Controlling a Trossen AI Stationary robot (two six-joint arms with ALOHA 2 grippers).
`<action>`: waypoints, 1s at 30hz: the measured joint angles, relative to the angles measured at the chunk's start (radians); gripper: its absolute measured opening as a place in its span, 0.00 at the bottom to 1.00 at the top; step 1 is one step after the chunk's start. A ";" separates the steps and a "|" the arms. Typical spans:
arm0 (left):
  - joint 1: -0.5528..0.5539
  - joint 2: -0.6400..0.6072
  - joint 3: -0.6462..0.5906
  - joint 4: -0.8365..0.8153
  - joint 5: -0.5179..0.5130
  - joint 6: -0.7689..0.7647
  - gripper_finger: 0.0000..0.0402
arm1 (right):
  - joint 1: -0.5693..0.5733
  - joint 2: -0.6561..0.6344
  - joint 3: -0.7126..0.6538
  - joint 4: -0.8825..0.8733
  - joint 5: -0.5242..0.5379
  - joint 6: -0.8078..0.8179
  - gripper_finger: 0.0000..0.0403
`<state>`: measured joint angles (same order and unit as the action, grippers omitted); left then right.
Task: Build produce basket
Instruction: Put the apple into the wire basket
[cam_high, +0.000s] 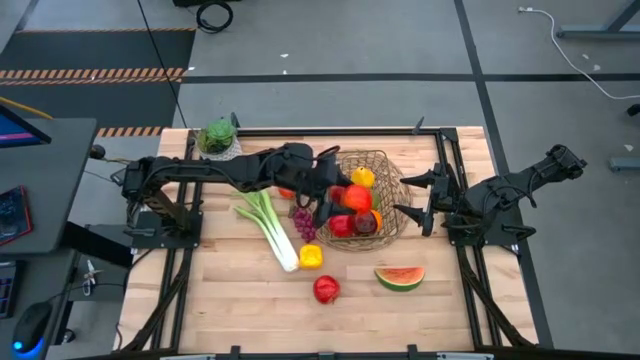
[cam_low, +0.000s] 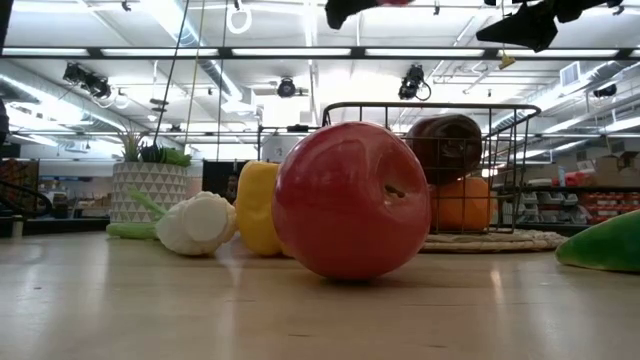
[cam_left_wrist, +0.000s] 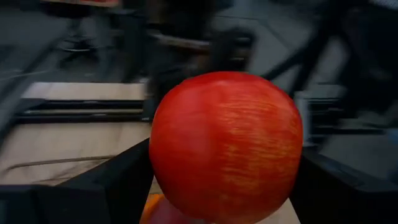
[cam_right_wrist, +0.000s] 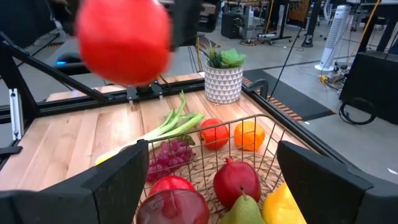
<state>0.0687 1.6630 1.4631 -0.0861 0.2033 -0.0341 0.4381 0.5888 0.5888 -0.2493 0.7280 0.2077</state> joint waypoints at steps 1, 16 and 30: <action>0.004 0.008 0.001 0.002 -0.046 0.007 0.79 | 0.000 0.000 0.000 0.000 0.000 0.000 0.89; 0.176 0.098 -0.001 -0.226 -0.182 -0.038 0.79 | 0.000 0.002 0.000 0.010 -0.005 -0.001 0.89; 0.173 0.209 -0.001 -0.250 -0.180 -0.032 0.79 | 0.000 0.020 0.000 0.040 -0.016 -0.022 0.89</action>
<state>0.2420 1.8721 1.4624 -0.3359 0.0231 -0.0666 0.4377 0.6086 0.5892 -0.2098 0.7122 0.1860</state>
